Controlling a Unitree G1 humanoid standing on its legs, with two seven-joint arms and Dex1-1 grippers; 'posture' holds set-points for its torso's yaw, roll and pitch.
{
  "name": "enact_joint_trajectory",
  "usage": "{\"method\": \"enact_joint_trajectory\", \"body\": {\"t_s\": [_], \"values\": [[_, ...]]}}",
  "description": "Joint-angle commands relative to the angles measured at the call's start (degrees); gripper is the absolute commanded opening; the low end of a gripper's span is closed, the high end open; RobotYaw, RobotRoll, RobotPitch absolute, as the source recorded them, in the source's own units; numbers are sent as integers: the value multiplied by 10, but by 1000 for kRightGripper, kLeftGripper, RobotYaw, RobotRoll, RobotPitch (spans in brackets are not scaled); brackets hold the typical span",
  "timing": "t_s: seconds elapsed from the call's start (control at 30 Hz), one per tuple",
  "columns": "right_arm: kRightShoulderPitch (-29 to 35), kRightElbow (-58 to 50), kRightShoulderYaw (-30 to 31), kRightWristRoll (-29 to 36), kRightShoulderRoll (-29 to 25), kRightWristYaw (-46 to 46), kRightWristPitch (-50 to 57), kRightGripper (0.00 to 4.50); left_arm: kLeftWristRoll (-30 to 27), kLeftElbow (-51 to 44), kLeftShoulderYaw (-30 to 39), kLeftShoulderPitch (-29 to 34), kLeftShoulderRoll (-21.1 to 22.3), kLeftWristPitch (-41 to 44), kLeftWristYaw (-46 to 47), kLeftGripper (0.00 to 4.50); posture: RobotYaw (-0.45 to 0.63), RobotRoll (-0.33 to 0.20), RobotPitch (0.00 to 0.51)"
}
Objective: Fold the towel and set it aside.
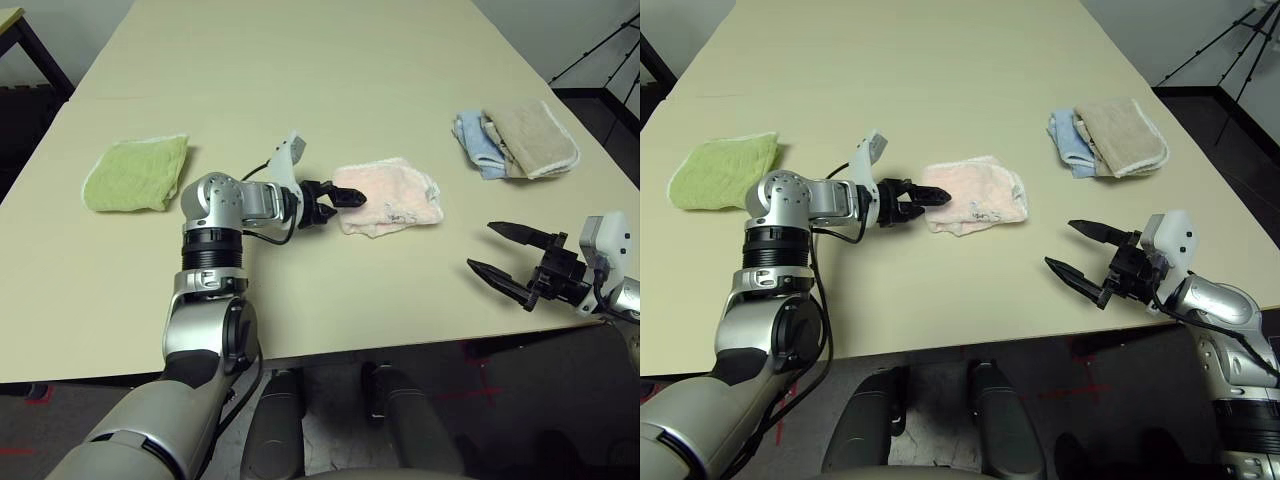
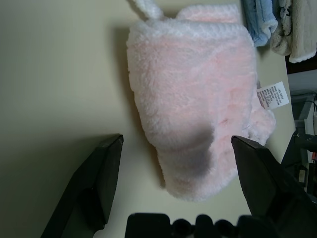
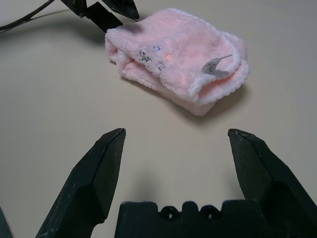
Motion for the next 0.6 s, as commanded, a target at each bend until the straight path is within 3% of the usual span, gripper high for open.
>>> {"method": "enact_joint_trajectory", "body": {"t_s": [0.03,0.6], "values": [[4,6,0,-3,-1,4,-3,4500,31,45,-21,-3,9,-24,0,4445,54,0,193],[20,-10,-9,-2,-5,-2,0,4500,71,194,-72,-60,-20,-144,-70,4445,9,0,197]]}}
